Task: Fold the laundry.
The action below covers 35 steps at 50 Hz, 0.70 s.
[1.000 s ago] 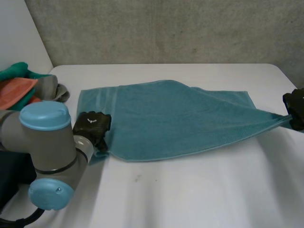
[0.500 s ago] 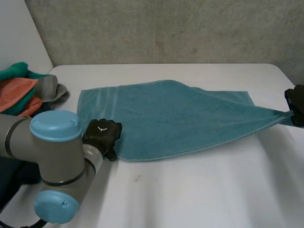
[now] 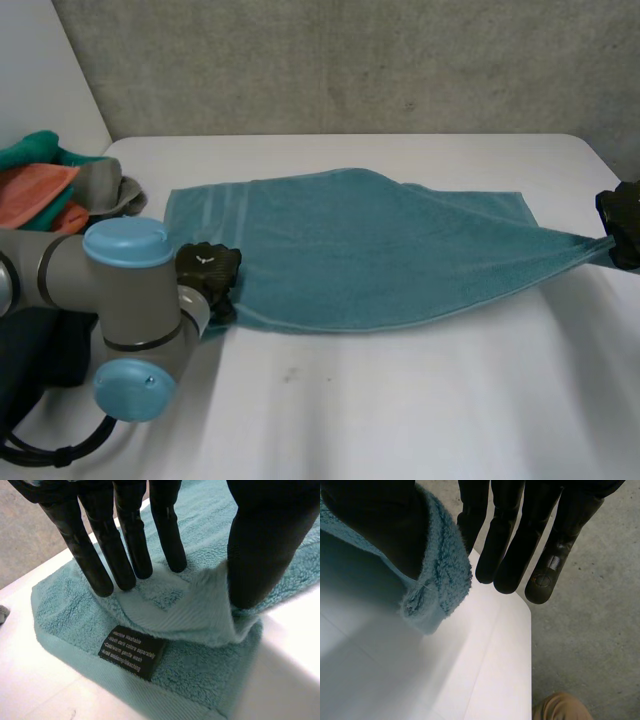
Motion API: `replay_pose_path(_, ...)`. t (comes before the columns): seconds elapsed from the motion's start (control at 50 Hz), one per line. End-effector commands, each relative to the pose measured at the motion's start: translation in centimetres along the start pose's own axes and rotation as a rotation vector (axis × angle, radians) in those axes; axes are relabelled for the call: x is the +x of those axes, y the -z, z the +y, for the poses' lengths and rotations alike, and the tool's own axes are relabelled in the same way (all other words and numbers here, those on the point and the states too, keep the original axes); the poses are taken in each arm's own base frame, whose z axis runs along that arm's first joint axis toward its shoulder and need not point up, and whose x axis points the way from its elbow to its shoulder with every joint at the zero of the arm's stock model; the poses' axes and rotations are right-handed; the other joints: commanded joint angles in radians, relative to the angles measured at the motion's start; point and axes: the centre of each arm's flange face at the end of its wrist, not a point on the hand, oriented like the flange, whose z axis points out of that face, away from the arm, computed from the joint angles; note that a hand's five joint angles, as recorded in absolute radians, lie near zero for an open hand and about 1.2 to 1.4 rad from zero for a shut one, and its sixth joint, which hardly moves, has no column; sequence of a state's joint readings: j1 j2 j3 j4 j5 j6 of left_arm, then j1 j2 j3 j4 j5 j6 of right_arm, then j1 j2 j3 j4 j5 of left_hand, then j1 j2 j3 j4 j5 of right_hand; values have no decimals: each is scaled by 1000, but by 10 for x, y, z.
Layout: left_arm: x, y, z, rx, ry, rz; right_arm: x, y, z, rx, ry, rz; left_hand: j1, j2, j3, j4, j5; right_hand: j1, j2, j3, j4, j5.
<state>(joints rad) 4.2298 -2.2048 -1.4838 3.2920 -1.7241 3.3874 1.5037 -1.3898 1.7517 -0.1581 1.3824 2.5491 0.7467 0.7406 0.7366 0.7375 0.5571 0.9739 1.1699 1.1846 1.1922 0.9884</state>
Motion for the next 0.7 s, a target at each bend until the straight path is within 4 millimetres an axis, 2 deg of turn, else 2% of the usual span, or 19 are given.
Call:
replay_pose_path(0.02,-5,-6,-6,22,-7,-12,0,0,0,0,1,0,534,541,545,544,550,422,226,212,204,233)
replay_pose_path(0.06,-6,-8,-8,29,-5,-17,0,0,0,1,1,-1,649,655,659,658,664,422,226,212,204,233)
replay_pose_path(0.16,-18,-14,-18,39,-10,-44,6,-2,-8,23,8,17,650,656,660,659,665,422,226,212,204,233)
replay_pose_path(0.2,-22,-12,-19,23,-27,-45,10,-3,-14,39,14,30,650,656,660,659,665,422,226,212,204,233)
replay_pose_path(0.22,-24,-11,-19,16,-35,-46,17,-1,-25,62,25,48,650,656,660,659,665,422,226,212,204,233)
replay_pose_path(0.28,-44,11,-50,66,-55,-84,25,8,-42,87,43,59,650,656,660,659,665,422,226,212,204,233)
replay_pose_path(0.3,-50,20,-63,95,-57,-98,33,16,-58,102,59,66,650,656,660,659,665,422,226,212,204,233)
replay_pose_path(0.32,-58,37,-82,138,-63,-112,37,19,-64,106,66,69,650,656,660,659,665,422,226,212,204,233)
replay_pose_path(0.38,-66,67,-109,202,-81,-113,53,33,-89,103,98,71,650,656,660,659,665,422,226,212,204,233)
replay_pose_path(0.4,-69,86,-125,241,-97,-107,55,37,-95,100,107,64,650,656,660,659,665,422,226,212,204,233)
replay_pose_path(0.46,-76,119,-145,288,-131,-105,64,51,-116,83,133,33,650,656,660,659,665,422,226,212,204,233)
replay_pose_path(0.48,-78,139,-152,301,-167,-94,66,55,-120,78,142,24,650,656,660,659,665,422,226,212,204,233)
replay_pose_path(0.54,-76,165,-150,268,-250,-49,68,68,-130,38,194,-22,650,656,660,659,665,422,226,212,204,233)
replay_pose_path(0.62,-69,170,-130,160,-337,4,64,80,-129,-28,296,-87,650,656,660,659,665,422,226,212,204,233)
replay_pose_path(0.7,-64,162,-112,91,-386,35,55,78,-115,-98,355,-160,650,656,660,659,665,422,226,212,204,233)
